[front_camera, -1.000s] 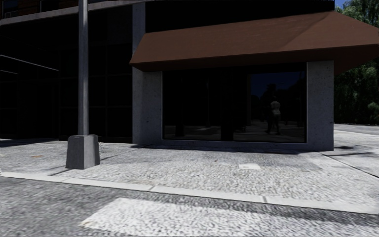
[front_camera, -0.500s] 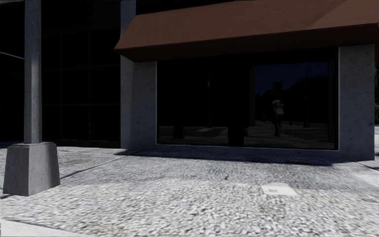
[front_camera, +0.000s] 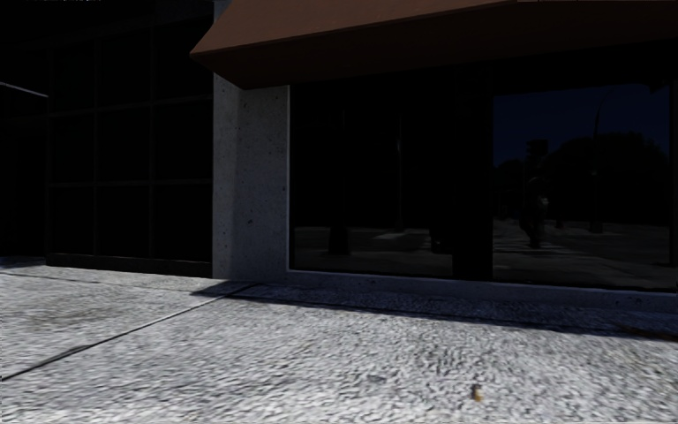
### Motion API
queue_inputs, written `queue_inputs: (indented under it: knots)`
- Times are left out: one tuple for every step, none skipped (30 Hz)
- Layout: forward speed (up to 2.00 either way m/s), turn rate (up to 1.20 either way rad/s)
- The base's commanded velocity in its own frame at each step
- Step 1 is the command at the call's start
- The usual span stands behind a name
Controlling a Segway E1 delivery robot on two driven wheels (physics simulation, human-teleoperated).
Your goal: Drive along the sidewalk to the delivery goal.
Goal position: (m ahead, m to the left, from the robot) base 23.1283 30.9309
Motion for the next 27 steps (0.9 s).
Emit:
queue_inputs:
  knots:
    - [1.74, 0.62]
    - [1.74, 0.62]
    - [1.74, 0.62]
    - [1.74, 0.62]
    - [1.74, 0.63]
    - [1.74, 0.69]
    - [1.74, 0.73]
    - [1.74, 0.73]
    - [1.74, 0.74]
    - [1.74, 0.74]
    - [1.74, 0.74]
    - [1.74, 0.74]
    - [1.74, 0.74]
    - [1.74, 0.74]
    - [1.74, 0.74]
    - [1.73, 0.75]
    - [1.72, 0.79]
    - [1.72, 0.82]
    - [1.72, 0.82]
    - [1.72, 0.82]
    - [1.69, 0.83]
    - [1.6, 0.89]
    - [1.6, 0.89]
    - [1.55, 0.98]
    - [1.52, 1.07]
    - [1.52, 1.07]
    - [1.51, 1.08]
